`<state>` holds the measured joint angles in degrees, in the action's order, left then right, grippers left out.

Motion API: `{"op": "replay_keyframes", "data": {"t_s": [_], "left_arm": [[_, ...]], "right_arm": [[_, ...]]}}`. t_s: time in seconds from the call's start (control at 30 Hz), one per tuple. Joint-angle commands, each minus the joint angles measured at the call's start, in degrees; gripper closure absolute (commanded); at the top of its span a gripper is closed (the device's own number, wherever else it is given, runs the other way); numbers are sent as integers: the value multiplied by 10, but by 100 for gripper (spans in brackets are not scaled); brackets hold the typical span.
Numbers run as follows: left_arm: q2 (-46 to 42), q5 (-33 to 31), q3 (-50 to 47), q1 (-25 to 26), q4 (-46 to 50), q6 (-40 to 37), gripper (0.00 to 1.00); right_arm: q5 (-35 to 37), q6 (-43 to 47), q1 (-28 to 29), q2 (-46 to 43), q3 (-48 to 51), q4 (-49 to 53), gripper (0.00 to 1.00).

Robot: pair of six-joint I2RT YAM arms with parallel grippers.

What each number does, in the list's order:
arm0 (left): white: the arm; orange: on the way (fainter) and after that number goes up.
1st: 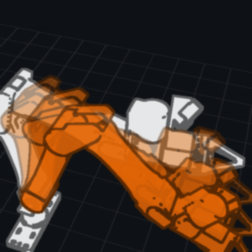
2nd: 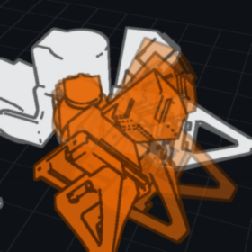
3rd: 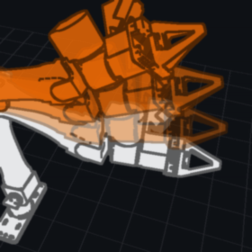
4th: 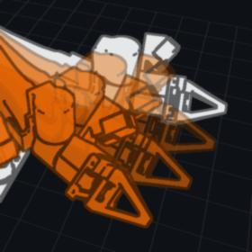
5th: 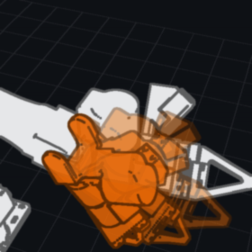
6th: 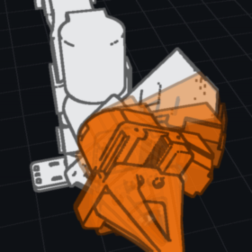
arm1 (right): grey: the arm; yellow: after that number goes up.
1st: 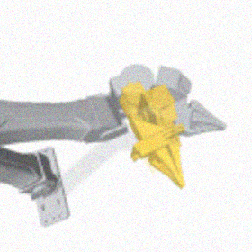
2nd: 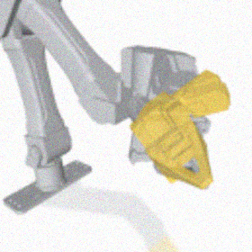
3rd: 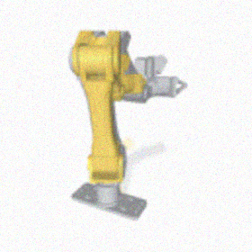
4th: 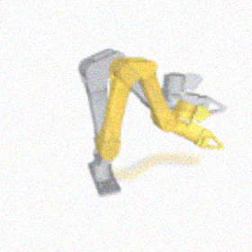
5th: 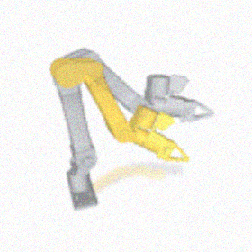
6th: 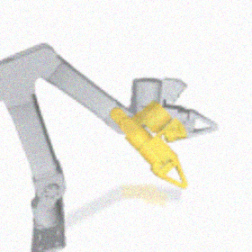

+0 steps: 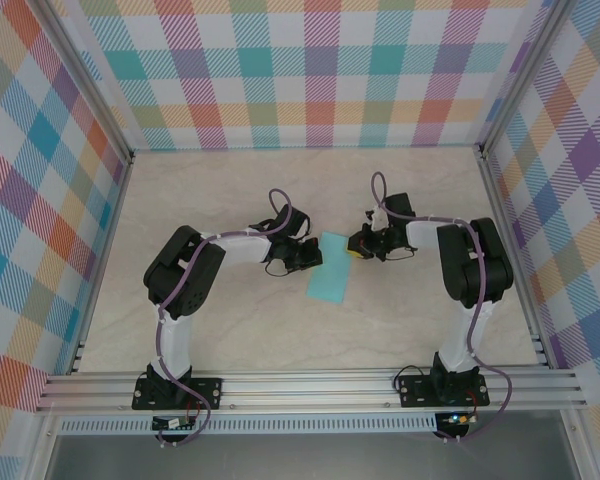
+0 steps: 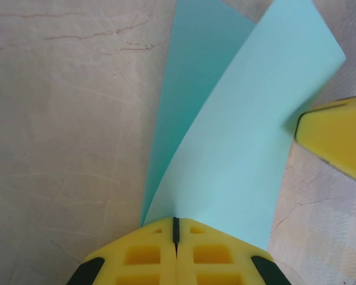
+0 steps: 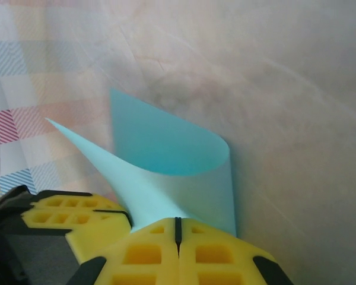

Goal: Fold a paper plane with a square sheet of paper (pick it up from the middle)
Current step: Fold the square sheet of paper in half at the center of the table.

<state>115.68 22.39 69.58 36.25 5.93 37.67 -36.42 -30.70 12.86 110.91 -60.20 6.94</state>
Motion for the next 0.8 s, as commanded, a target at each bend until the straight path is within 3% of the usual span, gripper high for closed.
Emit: {"op": "replay_keyframes", "data": {"t_s": [0.0,0.27,0.77], "left_arm": [[14,-23,-10,11,74,-12,100],[13,-24,-11,11,74,-13,100],[13,-28,-12,10,73,-12,100]], "right_arm": [[9,19,-4,0,-28,26,100],[36,20,-8,52,-39,44,100],[7,12,-16,35,-100,63,100]]}}
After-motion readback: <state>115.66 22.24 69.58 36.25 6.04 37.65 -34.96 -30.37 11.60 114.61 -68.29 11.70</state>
